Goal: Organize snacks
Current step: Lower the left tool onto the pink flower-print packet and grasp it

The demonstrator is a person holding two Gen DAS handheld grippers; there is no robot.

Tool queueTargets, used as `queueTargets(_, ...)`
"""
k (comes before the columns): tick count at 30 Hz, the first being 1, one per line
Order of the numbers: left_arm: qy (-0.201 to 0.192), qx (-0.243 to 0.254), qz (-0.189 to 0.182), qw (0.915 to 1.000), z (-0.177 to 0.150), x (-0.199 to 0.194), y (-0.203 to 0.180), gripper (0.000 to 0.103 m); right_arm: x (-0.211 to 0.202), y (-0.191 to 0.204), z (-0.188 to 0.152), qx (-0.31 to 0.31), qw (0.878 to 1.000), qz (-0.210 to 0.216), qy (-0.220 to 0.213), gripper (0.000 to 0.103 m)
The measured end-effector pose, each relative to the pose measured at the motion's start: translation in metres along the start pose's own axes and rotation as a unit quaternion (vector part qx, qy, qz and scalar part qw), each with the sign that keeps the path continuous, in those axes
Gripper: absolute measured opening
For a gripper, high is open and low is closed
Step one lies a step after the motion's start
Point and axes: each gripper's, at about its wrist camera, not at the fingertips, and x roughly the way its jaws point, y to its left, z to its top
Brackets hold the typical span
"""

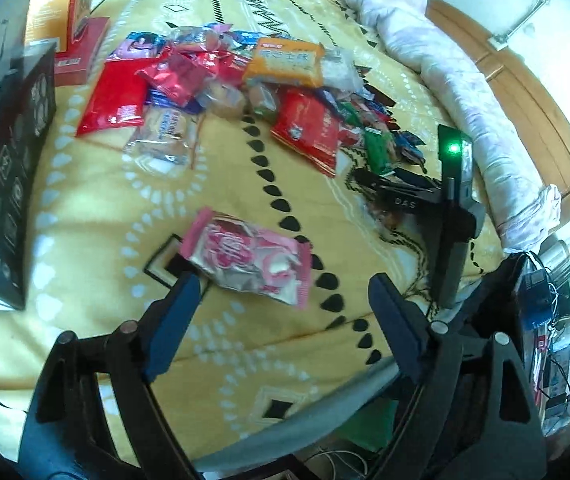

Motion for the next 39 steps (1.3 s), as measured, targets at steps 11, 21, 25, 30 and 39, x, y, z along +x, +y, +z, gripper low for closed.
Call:
queueTargets(11, 0.010, -0.041, -0.021, 0.9989, -0.007, 0.007, 0.010, 0.087, 0.000, 0.000, 0.000, 0.000, 1.000, 0.000, 0.000, 0.103)
queueTargets(21, 0.017, -0.029, -0.007, 0.9994, 0.012, 0.026, 0.015, 0.086, 0.000, 0.000, 0.000, 0.000, 1.000, 0.000, 0.000, 0.103)
queueTargets(25, 0.012, 0.067, -0.031, 0.9972, 0.061, 0.047, -0.019, 0.086, 0.000, 0.000, 0.000, 0.000, 1.000, 0.000, 0.000, 0.103)
queueTargets(30, -0.064, 0.063, -0.028, 0.9956, 0.082, 0.024, -0.026, 0.087, 0.000, 0.000, 0.000, 0.000, 1.000, 0.000, 0.000, 0.103)
queueTargets(39, -0.034, -0.009, 0.000, 0.9994, 0.036, 0.020, -0.003, 0.087, 0.000, 0.000, 0.000, 0.000, 1.000, 0.001, 0.000, 0.103)
